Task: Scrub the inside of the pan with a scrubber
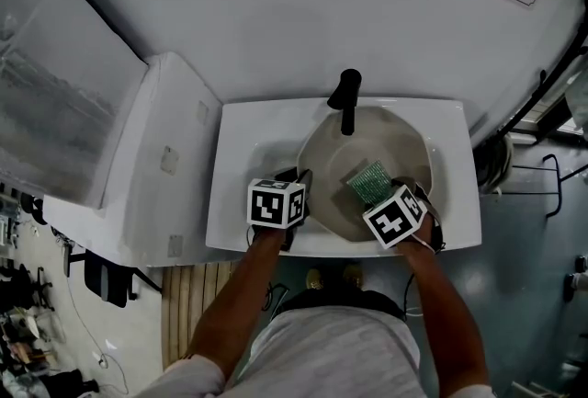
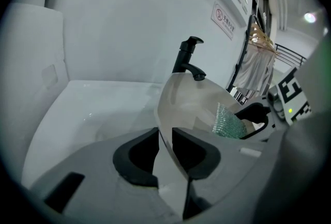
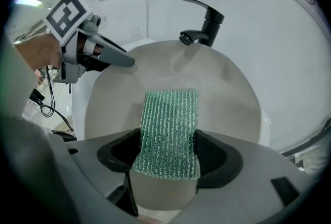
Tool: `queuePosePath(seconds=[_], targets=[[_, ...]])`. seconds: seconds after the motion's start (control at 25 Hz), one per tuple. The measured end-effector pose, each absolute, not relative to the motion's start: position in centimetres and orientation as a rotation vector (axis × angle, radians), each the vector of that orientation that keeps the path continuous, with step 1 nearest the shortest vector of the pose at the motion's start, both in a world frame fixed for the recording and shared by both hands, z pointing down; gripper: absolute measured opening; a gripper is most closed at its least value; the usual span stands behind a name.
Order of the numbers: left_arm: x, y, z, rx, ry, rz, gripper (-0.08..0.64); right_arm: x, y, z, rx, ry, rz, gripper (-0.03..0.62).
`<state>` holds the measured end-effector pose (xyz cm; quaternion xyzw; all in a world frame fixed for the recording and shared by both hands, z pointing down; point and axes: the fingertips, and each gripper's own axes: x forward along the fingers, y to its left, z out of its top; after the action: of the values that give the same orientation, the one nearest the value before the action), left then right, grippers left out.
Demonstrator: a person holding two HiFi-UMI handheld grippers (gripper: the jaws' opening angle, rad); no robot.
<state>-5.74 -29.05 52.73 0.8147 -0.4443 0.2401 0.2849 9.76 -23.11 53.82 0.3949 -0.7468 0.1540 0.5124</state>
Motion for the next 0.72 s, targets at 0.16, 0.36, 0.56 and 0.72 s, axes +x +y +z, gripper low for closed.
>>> queuePosePath(seconds=[0.16, 0.36, 0.56, 0.72], targets=[[-6.4, -29.2, 51.4, 2.206, -1.226, 0.620, 0.144, 9.8, -23.4, 51.9, 0.991, -1.862, 0.386, 0.339], [-7.4, -28.9, 47.2, 2.292, -1.307, 0.514, 0.172, 9.7, -23.7, 48.2, 1.081, -1.996, 0.424, 0.339], [-6.7, -28.1, 41.8, 2.435, -1.339, 0.386, 0.172, 9.3, -24.0, 43.6, 1.139, -2.130, 0.391, 0.339], [-5.8, -27.6, 37.0, 2.550, -1.331, 0.248, 0.172, 8.4, -24.2, 39.3, 1.170, -2.256, 0.342, 0.339]])
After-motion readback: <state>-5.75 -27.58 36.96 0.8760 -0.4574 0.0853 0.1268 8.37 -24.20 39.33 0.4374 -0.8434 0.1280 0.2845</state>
